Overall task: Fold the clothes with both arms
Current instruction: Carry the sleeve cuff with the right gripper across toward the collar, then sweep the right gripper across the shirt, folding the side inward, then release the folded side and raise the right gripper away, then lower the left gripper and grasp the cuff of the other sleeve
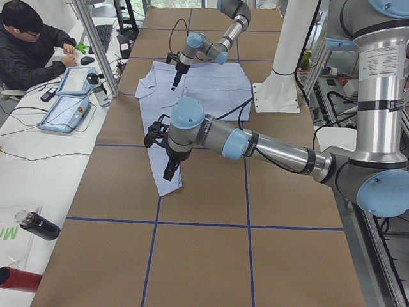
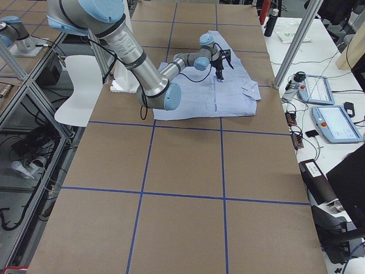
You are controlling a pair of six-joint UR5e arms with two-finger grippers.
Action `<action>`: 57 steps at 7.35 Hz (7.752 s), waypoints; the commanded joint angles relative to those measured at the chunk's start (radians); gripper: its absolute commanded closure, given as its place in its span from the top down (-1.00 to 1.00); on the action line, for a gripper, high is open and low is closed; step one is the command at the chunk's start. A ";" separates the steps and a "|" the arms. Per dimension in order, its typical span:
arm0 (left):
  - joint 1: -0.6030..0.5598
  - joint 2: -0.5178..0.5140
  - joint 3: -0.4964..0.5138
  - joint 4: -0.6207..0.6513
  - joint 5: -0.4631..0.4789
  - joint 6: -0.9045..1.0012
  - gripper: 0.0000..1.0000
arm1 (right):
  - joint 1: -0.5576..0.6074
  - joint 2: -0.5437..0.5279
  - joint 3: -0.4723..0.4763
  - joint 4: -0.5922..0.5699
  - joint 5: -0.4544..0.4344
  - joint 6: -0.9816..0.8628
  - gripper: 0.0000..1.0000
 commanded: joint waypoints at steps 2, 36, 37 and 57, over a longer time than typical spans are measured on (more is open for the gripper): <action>0.000 0.001 0.004 0.000 0.000 0.001 1.00 | -0.010 0.010 -0.039 0.003 -0.001 0.007 0.56; 0.040 -0.001 -0.015 -0.135 0.003 -0.003 1.00 | 0.244 -0.072 0.375 -0.588 0.388 -0.375 0.99; 0.066 -0.001 -0.011 -0.159 0.008 -0.005 1.00 | 0.313 -0.189 0.526 -0.648 0.419 -0.489 0.99; 0.594 -0.088 0.605 -1.158 0.463 -1.109 1.00 | 0.977 -0.987 0.762 -0.701 0.747 -1.546 0.99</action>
